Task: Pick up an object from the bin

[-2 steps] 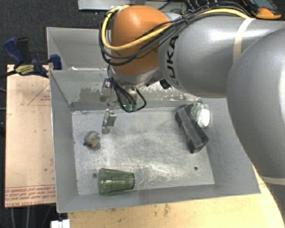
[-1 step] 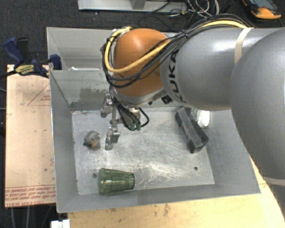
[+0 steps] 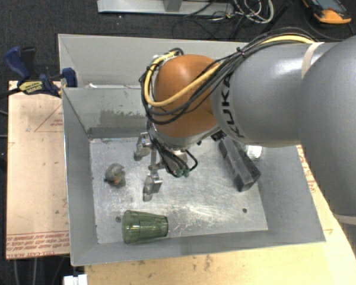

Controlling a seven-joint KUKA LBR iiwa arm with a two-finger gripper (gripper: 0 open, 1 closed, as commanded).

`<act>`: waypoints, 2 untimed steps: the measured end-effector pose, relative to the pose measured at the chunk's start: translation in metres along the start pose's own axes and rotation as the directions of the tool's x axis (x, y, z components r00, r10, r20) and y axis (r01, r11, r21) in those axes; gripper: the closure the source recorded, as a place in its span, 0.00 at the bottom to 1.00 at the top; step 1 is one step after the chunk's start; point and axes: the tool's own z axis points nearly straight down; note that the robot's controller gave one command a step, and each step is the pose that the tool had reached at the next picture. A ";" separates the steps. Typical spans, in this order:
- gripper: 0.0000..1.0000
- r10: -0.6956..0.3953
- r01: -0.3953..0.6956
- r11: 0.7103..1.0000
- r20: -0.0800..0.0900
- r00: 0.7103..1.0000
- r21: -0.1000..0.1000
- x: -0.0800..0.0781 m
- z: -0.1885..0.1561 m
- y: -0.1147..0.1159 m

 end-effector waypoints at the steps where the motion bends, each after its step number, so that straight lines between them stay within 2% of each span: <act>1: 0.00 0.039 -0.039 0.999 0.015 0.999 0.000 -0.027 0.042 0.006; 2: 1.00 -0.243 0.243 0.970 0.007 0.970 0.001 -0.047 0.041 0.030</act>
Offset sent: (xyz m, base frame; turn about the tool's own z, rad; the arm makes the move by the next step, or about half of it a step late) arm 0.0416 0.0348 -0.0420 -0.2467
